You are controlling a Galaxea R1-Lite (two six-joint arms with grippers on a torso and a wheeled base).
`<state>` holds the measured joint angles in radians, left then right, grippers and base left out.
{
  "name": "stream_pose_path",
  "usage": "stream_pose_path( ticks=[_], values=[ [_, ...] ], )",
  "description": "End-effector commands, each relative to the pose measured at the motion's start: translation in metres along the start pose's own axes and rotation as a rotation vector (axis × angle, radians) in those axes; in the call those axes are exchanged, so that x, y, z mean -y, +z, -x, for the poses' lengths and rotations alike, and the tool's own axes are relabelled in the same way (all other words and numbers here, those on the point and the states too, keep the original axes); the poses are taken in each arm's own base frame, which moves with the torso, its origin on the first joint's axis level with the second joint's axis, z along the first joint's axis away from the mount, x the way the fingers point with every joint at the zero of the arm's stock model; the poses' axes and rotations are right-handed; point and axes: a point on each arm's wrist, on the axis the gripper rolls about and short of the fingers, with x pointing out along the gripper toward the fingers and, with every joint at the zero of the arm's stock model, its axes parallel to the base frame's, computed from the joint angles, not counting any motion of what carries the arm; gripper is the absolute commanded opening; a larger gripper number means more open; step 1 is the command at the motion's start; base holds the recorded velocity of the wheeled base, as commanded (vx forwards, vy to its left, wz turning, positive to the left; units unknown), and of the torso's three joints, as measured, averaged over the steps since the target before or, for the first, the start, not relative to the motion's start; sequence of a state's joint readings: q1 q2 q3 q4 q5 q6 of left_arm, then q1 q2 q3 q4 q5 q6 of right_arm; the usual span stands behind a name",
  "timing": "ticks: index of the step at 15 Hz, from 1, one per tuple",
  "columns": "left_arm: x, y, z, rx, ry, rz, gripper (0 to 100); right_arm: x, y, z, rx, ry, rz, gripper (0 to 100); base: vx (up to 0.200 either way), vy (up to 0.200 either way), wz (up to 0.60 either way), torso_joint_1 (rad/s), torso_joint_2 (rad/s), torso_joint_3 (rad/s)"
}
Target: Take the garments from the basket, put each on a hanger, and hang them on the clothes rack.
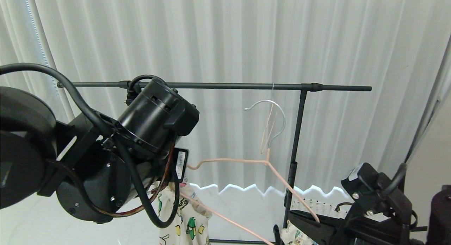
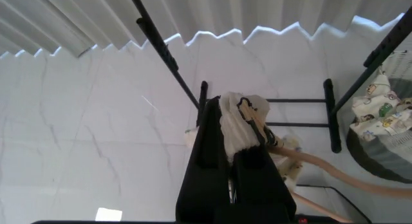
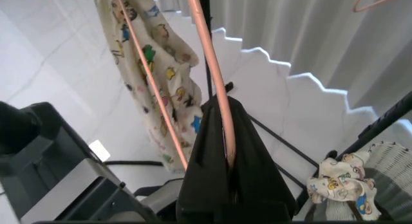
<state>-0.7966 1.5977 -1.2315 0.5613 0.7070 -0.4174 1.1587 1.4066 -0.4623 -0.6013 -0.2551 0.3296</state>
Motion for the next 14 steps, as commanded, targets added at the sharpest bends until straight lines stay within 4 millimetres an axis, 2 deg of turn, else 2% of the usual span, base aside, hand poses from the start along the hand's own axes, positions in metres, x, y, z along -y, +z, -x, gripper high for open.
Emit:
stream_pose_path(
  ticks=[1, 6, 10, 14],
  values=[
    [0.001, 0.001, 0.004, 0.01, -0.012, 0.002, 0, -0.003, -0.009, -0.016, -0.043, -0.024, 0.016, 0, 0.0, 0.0, 0.0, 0.0, 0.0, 0.0],
    [0.015, 0.005, 0.021, 0.054, -0.086, 0.037, 0, -0.015, -0.01, -0.039, -0.038, -0.015, 0.021, 0, 0.0, 0.0, 0.0, 0.0, 0.0, 0.0],
    [0.032, 0.013, 0.056, 0.126, -0.218, 0.085, 0, -0.025, -0.007, -0.052, -0.036, -0.001, 0.008, 0, 0.0, 0.0, 0.0, 0.0, 0.0, 0.0],
    [0.039, 0.019, 0.076, 0.165, -0.293, 0.098, 0, -0.037, -0.004, -0.058, -0.016, 0.02, -0.025, 0, 0.0, 0.0, 0.0, 0.0, 0.0, 0.0]
  ],
)
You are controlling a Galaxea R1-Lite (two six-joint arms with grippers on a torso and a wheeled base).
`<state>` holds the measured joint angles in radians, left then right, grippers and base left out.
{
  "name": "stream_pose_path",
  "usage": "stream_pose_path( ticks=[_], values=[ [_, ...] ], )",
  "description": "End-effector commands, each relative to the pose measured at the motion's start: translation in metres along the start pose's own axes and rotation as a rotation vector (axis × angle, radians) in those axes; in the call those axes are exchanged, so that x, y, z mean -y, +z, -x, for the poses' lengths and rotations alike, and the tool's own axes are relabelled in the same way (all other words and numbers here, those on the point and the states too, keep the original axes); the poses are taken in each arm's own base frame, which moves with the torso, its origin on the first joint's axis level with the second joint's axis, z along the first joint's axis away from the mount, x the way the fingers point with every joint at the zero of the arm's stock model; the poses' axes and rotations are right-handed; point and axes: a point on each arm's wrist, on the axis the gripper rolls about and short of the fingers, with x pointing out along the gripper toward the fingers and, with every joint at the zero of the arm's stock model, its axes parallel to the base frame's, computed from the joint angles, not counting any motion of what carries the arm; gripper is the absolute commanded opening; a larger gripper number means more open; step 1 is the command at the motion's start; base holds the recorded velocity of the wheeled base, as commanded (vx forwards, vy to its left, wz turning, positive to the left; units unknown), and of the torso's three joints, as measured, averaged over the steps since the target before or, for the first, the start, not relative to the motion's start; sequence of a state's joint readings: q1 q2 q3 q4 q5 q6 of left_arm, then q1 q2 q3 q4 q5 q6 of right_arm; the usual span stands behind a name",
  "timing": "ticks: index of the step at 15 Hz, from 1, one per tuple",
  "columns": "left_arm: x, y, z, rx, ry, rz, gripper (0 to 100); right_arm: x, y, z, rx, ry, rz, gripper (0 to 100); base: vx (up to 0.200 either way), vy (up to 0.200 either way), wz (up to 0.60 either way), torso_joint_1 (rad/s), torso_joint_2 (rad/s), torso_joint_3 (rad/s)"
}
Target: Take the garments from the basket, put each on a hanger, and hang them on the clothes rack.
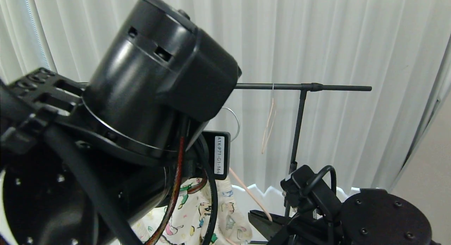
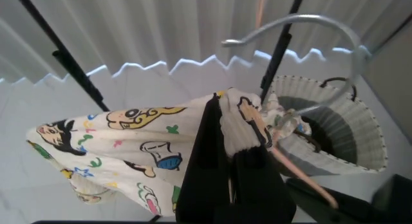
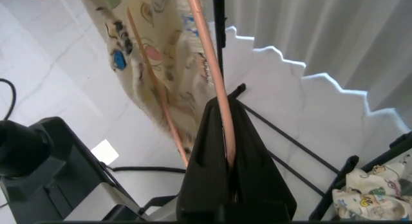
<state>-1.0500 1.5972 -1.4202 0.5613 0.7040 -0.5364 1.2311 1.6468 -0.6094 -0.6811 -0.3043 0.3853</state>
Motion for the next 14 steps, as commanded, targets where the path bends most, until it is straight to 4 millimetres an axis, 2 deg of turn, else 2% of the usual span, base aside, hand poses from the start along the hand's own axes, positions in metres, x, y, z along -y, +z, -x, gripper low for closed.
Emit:
stream_pose_path(
  ticks=[1, 6, 7, 14],
  values=[
    [0.004, 0.0, 0.006, 0.008, -0.027, -0.003, 0, -0.004, 0.001, -0.003, 0.002, 0.008, -0.005, 0, 0.0, 0.0, 0.0, 0.0, 0.0, 0.0],
    [0.005, 0.0, 0.008, 0.01, -0.034, -0.006, 0, -0.005, 0.007, 0.002, 0.037, -0.006, -0.022, 0, 0.0, 0.0, 0.0, 0.0, 0.0, 0.0],
    [0.005, -0.001, 0.009, 0.01, -0.034, -0.008, 100, -0.004, 0.008, 0.004, 0.046, -0.012, -0.024, 0, 0.0, 0.0, 0.0, 0.0, 0.0, 0.0],
    [0.001, -0.001, 0.022, 0.035, -0.05, -0.052, 100, 0.003, 0.025, 0.018, 0.127, -0.027, -0.052, 0, 0.0, 0.0, 0.0, 0.0, 0.0, 0.0]
  ],
)
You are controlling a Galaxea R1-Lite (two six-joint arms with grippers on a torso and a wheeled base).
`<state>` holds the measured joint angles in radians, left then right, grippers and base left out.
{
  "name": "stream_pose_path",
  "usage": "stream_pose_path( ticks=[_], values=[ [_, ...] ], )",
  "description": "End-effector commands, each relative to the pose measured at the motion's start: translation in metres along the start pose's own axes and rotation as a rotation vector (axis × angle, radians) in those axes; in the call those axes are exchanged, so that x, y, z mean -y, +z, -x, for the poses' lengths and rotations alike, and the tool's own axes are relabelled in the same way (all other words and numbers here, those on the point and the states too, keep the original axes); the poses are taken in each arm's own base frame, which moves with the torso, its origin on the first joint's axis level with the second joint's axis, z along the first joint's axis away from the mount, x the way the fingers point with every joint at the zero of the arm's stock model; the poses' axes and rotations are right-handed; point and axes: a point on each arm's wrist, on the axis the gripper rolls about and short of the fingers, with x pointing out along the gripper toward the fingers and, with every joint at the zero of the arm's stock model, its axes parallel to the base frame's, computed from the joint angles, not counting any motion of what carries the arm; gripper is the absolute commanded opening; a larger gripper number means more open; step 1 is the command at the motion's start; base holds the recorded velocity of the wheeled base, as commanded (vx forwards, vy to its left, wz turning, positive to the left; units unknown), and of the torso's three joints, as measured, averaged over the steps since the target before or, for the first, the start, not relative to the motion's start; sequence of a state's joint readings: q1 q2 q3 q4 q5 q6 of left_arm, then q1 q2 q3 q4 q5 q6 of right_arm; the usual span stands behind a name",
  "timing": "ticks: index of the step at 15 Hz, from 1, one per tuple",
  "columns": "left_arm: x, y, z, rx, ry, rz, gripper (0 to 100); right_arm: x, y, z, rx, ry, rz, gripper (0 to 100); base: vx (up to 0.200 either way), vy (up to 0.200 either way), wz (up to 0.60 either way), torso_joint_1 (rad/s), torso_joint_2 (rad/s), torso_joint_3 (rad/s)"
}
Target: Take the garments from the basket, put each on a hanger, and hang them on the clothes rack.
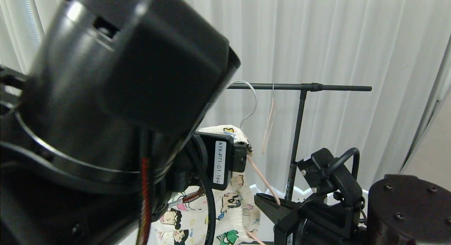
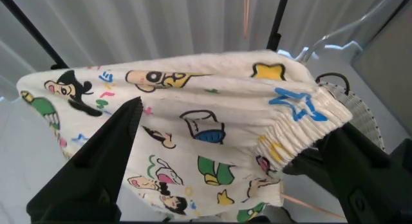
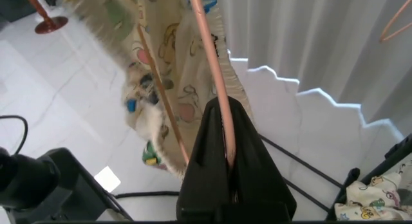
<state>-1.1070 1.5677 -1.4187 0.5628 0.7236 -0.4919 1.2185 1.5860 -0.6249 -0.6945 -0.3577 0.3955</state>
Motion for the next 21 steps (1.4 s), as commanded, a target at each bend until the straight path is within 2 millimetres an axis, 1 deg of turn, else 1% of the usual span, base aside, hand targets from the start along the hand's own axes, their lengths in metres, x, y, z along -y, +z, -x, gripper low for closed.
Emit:
stream_pose_path(
  ticks=[1, 3, 6, 8, 9, 10, 11, 12, 13, 14, 15, 16, 18, 19, 21],
  values=[
    [-0.001, 0.001, 0.005, 0.007, -0.011, 0.004, 100, 0.003, 0.007, 0.005, 0.029, -0.003, -0.012, 0, 0.0, 0.0, 0.0, 0.0, 0.0, 0.0],
    [-0.002, 0.001, 0.008, 0.014, -0.015, 0.002, 100, 0.007, 0.012, 0.006, 0.046, -0.017, -0.018, 0, 0.0, 0.0, 0.0, 0.0, 0.0, 0.0],
    [-0.009, 0.002, 0.015, 0.033, -0.011, -0.074, 100, 0.009, 0.018, 0.007, 0.09, -0.014, -0.008, 0, 0.0, 0.0, 0.0, 0.0, 0.0, 0.0],
    [-0.007, -0.001, 0.02, 0.034, -0.032, -0.096, 100, 0.012, 0.021, 0.007, 0.104, -0.022, -0.001, 0, 0.0, 0.0, 0.0, 0.0, 0.0, 0.0],
    [-0.007, -0.006, 0.025, 0.03, -0.049, -0.112, 100, 0.015, 0.023, 0.006, 0.113, -0.037, 0.002, 0, 0.0, 0.0, 0.0, 0.0, 0.0, 0.0],
    [-0.007, -0.006, 0.025, 0.03, -0.049, -0.112, 100, 0.015, 0.023, 0.006, 0.113, -0.037, 0.002, 0, 0.0, 0.0, 0.0, 0.0, 0.0, 0.0],
    [-0.018, -0.027, 0.036, 0.008, -0.07, -0.159, 100, 0.026, 0.028, 0.011, 0.14, -0.071, 0.029, 0, 0.0, 0.0, 0.0, 0.0, 0.0, 0.0],
    [-0.028, -0.034, 0.041, 0.007, -0.07, -0.176, 100, 0.033, 0.028, 0.016, 0.146, -0.091, 0.054, 0, 0.0, 0.0, 0.0, 0.0, 0.0, 0.0],
    [-0.04, -0.037, 0.048, 0.02, -0.075, -0.19, 100, 0.04, 0.026, 0.023, 0.143, -0.109, 0.071, 0, 0.0, 0.0, 0.0, 0.0, 0.0, 0.0],
    [-0.047, -0.037, 0.054, 0.033, -0.084, -0.201, 100, 0.044, 0.023, 0.029, 0.137, -0.113, 0.079, 0, 0.0, 0.0, 0.0, 0.0, 0.0, 0.0],
    [-0.057, -0.038, 0.061, 0.051, -0.093, -0.213, 100, 0.048, 0.017, 0.039, 0.125, -0.106, 0.095, 0, 0.0, 0.0, 0.0, 0.0, 0.0, 0.0],
    [-0.069, -0.04, 0.07, 0.064, -0.124, -0.214, 100, 0.055, 0.005, 0.06, 0.104, -0.084, 0.142, 0, 0.0, 0.0, 0.0, 0.0, 0.0, 0.0],
    [-0.079, -0.046, 0.077, 0.05, -0.202, -0.222, 100, 0.057, -0.009, 0.082, 0.089, -0.032, 0.205, 0, 0.0, 0.0, 0.0, 0.0, 0.0, 0.0],
    [-0.082, -0.05, 0.078, 0.034, -0.255, -0.26, 100, 0.055, -0.015, 0.094, 0.088, 0.01, 0.234, 0, 0.0, 0.0, 0.0, 0.0, 0.0, 0.0],
    [-0.085, -0.058, 0.08, 0.007, -0.36, -0.351, 100, 0.052, -0.026, 0.108, 0.076, 0.082, 0.28, 0, 0.0, 0.0, 0.0, 0.0, 0.0, 0.0]
  ],
)
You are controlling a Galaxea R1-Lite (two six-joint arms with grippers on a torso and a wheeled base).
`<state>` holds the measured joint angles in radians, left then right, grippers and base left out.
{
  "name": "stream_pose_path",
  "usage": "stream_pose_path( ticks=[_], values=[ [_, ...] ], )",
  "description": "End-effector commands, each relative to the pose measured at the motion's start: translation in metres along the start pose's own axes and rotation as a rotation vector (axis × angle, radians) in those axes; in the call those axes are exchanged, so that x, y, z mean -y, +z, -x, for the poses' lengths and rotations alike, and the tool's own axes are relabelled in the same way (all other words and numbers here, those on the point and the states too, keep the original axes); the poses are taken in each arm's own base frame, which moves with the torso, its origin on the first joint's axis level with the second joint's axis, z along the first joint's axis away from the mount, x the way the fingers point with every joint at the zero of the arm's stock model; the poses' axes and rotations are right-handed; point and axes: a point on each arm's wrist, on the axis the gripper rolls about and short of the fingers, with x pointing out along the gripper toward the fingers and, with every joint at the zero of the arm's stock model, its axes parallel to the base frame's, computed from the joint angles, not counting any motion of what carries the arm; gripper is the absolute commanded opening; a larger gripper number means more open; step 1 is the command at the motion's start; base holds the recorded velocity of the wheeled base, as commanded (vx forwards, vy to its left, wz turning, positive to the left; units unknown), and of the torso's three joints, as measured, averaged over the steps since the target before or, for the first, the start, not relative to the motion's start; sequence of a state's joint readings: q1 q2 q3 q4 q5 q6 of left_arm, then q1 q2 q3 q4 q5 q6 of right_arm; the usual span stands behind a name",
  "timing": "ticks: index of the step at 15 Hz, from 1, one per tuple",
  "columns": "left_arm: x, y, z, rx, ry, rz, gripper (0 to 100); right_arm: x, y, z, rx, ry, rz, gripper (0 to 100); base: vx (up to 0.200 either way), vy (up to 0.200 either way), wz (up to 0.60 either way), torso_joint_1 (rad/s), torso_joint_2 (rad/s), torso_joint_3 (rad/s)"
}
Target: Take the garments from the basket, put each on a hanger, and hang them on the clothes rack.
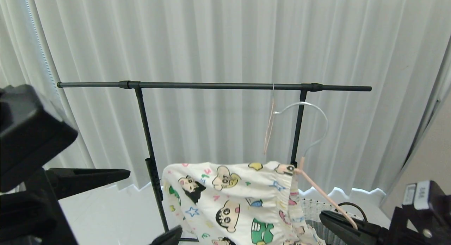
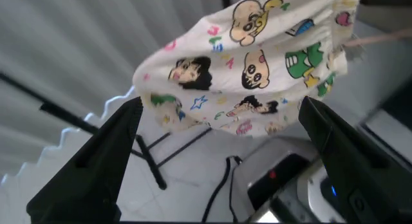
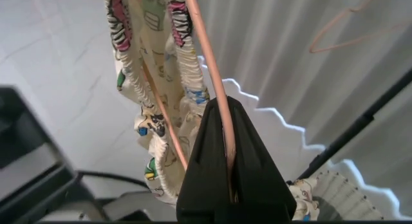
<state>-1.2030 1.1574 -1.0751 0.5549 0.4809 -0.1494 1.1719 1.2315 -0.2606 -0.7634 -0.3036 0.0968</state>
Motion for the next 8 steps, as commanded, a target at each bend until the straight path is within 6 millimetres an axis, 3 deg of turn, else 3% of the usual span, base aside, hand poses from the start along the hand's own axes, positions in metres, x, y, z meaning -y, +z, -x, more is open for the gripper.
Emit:
stream_pose_path(
  ticks=[1, 4, 8],
  values=[
    [-0.004, -0.008, 0.008, 0.008, -0.071, -0.035, 100, -0.004, -0.008, 0.025, 0.029, 0.088, 0.037, 0, 0.0, 0.0, 0.0, 0.0, 0.0, 0.0],
    [0.006, -0.01, -0.001, -0.02, -0.24, -0.066, 100, -0.013, -0.023, 0.034, -0.011, 0.186, 0.093, 0, 0.0, 0.0, 0.0, 0.0, 0.0, 0.0],
    [0.021, -0.02, -0.024, 0.061, -0.378, -0.213, 100, -0.02, -0.024, 0.038, -0.011, 0.244, 0.106, 0, 0.0, 0.0, 0.0, 0.0, 0.0, 0.0]
  ],
)
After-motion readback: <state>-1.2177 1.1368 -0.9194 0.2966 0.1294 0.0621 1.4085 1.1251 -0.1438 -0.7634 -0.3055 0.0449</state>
